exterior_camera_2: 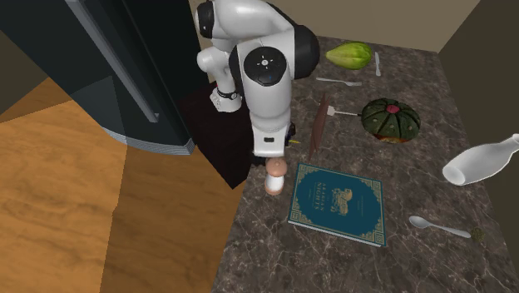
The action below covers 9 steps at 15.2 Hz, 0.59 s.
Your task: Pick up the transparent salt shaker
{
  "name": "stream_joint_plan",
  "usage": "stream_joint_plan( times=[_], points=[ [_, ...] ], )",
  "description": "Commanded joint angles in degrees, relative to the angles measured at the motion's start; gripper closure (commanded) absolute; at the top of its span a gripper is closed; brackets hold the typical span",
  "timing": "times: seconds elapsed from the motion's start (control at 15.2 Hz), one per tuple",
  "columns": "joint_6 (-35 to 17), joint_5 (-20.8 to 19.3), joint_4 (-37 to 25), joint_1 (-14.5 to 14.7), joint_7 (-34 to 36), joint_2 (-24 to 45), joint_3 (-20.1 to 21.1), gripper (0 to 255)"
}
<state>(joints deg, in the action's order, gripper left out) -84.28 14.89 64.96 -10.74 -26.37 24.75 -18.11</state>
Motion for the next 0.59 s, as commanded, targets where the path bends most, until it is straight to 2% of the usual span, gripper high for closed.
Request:
stream_joint_plan(
  times=[0.0,0.4,0.53],
  points=[
    [-0.06,0.6,-1.73,-0.71,-0.45,2.37,0.12,0],
    [-5.49,0.21,5.19,0.26,-1.17,0.94,0.08,0],
    [-5.99,0.18,5.8,0.34,-1.24,0.83,0.08,0]
  ],
)
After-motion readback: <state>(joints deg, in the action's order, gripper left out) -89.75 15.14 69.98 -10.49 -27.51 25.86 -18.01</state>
